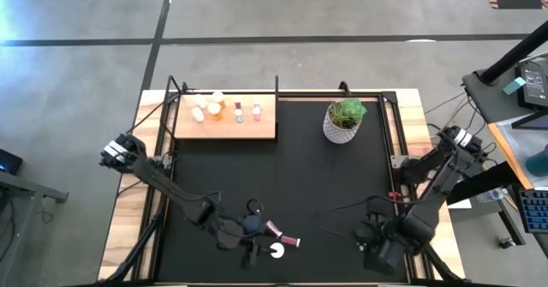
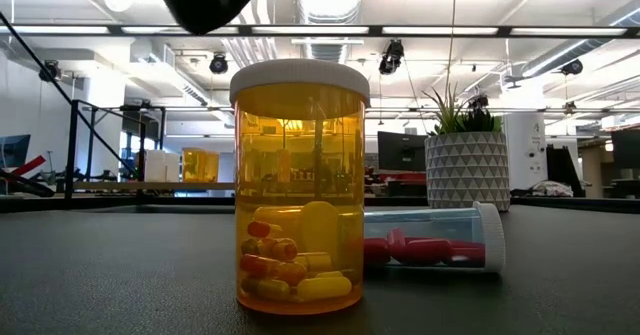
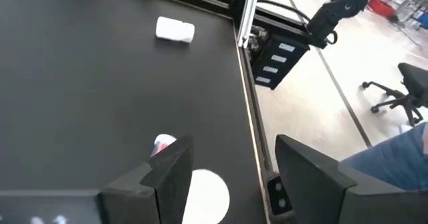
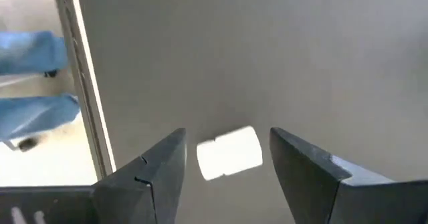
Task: Pick and place medicine bottles onto shelf by color
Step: Put the white pill bottle on the shelf aligned with the other white pill bottles
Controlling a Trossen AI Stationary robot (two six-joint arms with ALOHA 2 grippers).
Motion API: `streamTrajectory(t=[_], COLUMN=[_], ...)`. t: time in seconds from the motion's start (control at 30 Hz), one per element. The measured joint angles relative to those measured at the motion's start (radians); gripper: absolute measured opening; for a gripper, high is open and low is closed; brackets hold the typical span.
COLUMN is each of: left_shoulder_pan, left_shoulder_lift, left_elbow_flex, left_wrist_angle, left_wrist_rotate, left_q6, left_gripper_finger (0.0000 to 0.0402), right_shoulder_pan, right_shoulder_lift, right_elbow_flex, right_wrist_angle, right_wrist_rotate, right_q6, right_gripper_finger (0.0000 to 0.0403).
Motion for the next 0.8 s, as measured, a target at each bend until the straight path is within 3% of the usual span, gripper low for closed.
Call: streamTrajectory(t=[0.2, 0.33, 0.5, 0.8], left_shoulder_pan=[0.000, 0.001, 0.001, 0.001], left_shoulder_lift=[0.010, 0.005, 0.003, -0.006], left_elbow_flex=[0.034, 0.047, 0.044, 0.048], left_wrist_angle=[-0.001, 0.000, -0.001, 0.000], left_wrist_rotate=[-0.084, -0.109, -0.113, -0.162], left_q6=[0.000, 0.001, 0.000, 0.000], left_gripper_finger=[0.0195, 0.0195, 0.0195, 0.0195], right_shoulder_pan=[0.045, 0.061, 0.056, 0.037], right_shoulder_lift=[-0.010, -0.010, -0.015, -0.017], right_elbow_flex=[-0.016, -0.020, -0.020, -0.088], right_wrist_angle=[-0.028, -0.011, -0.067, -0.071], right_wrist_rotate=[-0.083, -0.090, -0.082, -0.084], right_q6=[0.313, 0.320, 0.206, 0.494], right_gripper_finger=[0.0203, 0.0203, 0.0203, 0.0203])
